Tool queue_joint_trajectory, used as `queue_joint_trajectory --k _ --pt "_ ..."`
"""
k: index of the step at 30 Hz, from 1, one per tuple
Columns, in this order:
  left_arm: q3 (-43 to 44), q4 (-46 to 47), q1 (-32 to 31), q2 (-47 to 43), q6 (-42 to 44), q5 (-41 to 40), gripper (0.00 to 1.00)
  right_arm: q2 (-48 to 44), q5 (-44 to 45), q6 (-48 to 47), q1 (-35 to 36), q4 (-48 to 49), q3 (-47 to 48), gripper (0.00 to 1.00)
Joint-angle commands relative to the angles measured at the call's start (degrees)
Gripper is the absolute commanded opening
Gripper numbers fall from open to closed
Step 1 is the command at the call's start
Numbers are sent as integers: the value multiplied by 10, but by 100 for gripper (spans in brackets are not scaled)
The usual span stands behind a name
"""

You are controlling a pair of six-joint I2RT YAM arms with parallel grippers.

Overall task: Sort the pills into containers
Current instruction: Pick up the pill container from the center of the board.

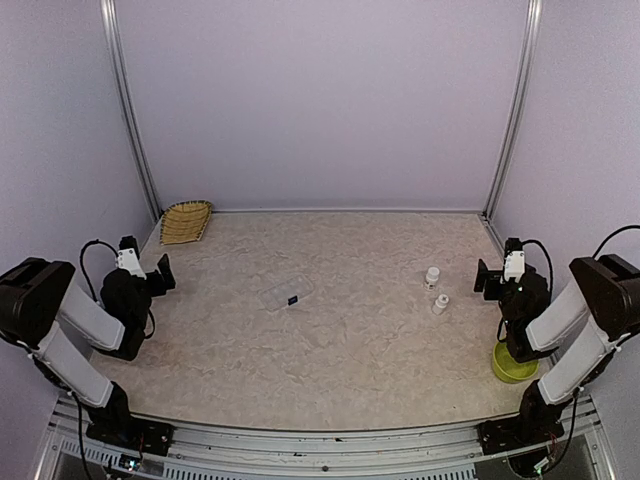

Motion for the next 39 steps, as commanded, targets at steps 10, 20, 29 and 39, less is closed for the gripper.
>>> queue_joint_trajectory --k 10,20,29,39 --pt "15 13 14 6 -6 10 99 6 8 -4 -4 21 9 100" --pt "16 -12 -14 -30 11 -49 99 4 14 -5 -5 24 7 100" --pt "113 -294 -100 -171 -34 -192 99 -49 11 -15 -1 -52 21 100" --pt "231 -652 -227 -232 -223 -273 99 -251 67 112 45 -649 245 100"
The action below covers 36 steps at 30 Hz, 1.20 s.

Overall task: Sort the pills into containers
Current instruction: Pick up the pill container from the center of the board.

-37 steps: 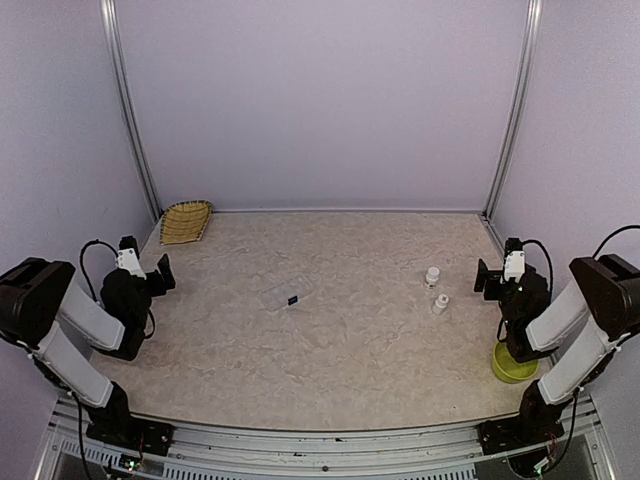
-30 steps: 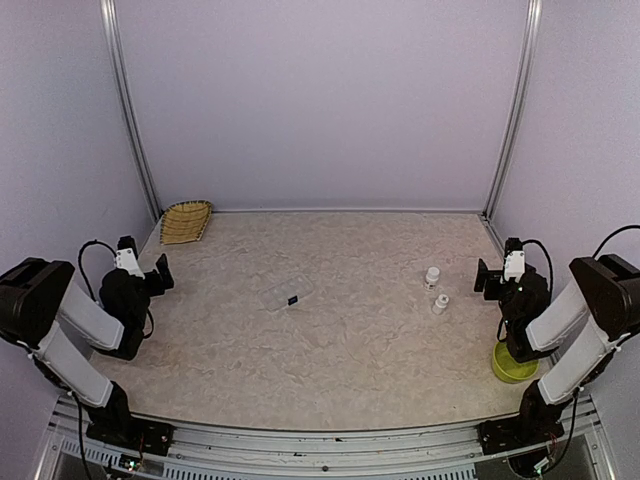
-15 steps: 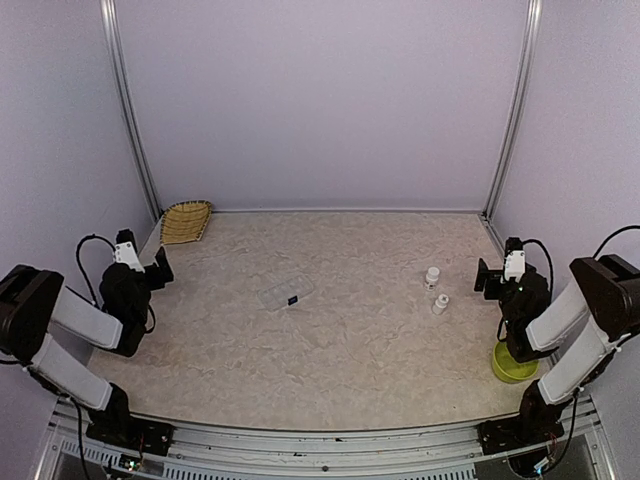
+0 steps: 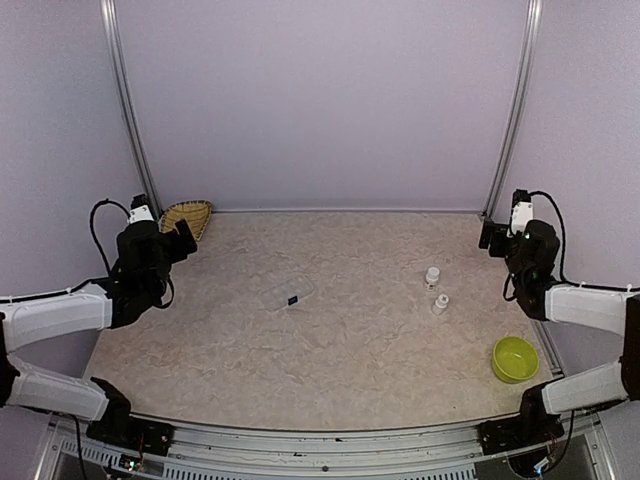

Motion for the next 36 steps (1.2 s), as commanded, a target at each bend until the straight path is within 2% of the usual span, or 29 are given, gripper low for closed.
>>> queue_joint_trajectory --k 1,3,7,12,16,18,21,29,36 --pt "26 -195 -11 -23 -119 -22 99 -81 -13 117 19 -363 101 100" --pt "29 -216 -11 -39 -115 29 99 -131 -51 135 30 -409 100 100" --pt "16 -234 -13 -100 -143 105 99 -239 -145 156 36 -440 72 100" --pt "-9 -259 -28 -190 -196 163 99 -311 -180 209 38 -508 65 100" --pt "-26 -274 -49 -246 -196 205 99 -290 -234 213 40 -574 86 100" --pt "-25 -286 -70 -258 -194 210 99 -283 -251 212 45 -578 83 100" --pt "-24 -298 -117 -256 -187 200 99 -281 -236 202 67 -584 78 100" --pt "-22 -302 -251 -197 -185 131 99 -211 -199 189 108 -628 92 95" --pt "0 -297 -300 -112 -190 110 99 -148 -157 198 162 -631 101 96"
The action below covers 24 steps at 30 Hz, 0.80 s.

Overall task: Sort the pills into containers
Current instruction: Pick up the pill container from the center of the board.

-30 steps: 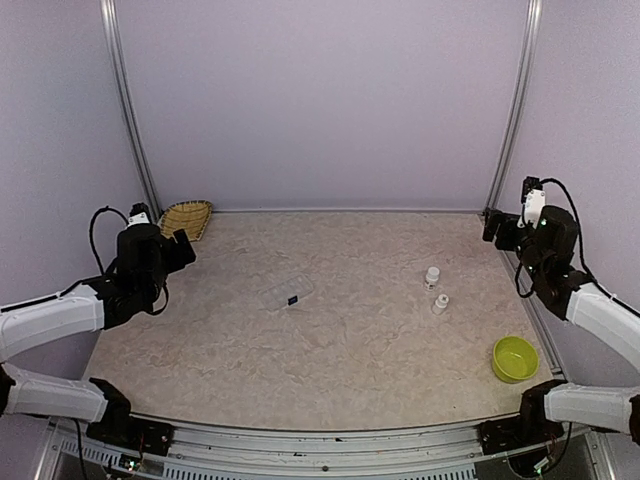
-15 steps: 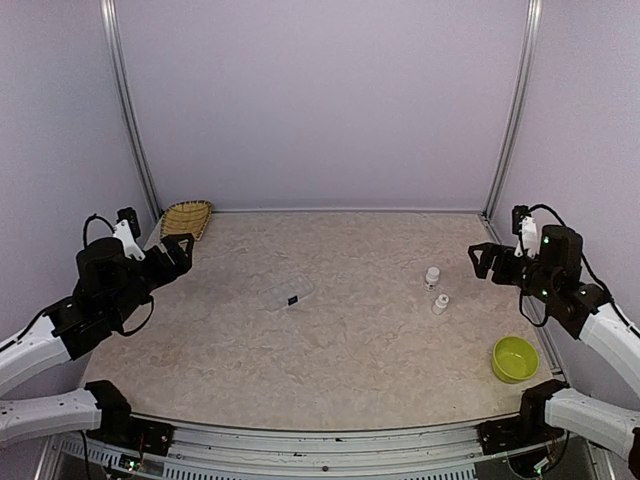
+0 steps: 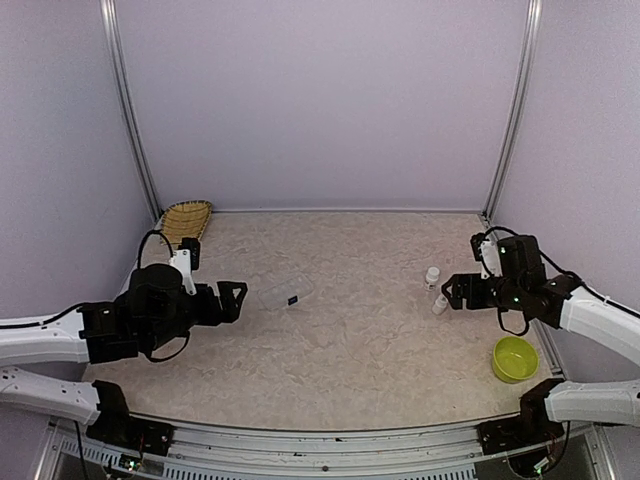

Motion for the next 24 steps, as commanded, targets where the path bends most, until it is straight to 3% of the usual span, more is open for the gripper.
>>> queue_joint_trajectory --k 1,11,19,24 --pt "22 -3 -18 45 -3 -27 99 17 31 6 29 -7 21 96" --pt "128 -24 -10 238 110 -25 99 72 67 -8 111 -1 53 100" --pt "215 -58 78 366 216 144 99 89 72 -22 157 -31 86 100" --pt "222 -21 124 392 259 188 99 80 60 -19 166 -35 90 100"
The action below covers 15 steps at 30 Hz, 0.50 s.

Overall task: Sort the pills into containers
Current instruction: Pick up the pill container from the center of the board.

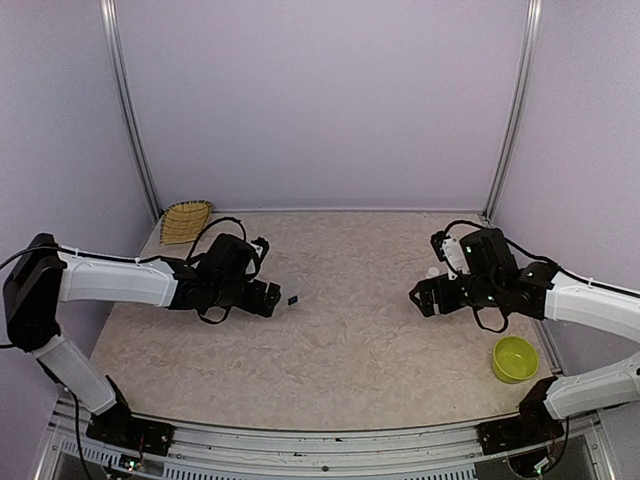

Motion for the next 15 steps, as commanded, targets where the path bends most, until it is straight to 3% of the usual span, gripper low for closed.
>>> queue_joint_trajectory --k 1,7,15 --pt "19 24 28 18 78 78 99 -9 -4 -2 11 -17 15 100" --pt "47 35 28 43 171 157 99 -11 -8 1 21 -21 27 100" --pt "85 13 43 125 228 119 99 -24 -13 5 31 -35 31 100"
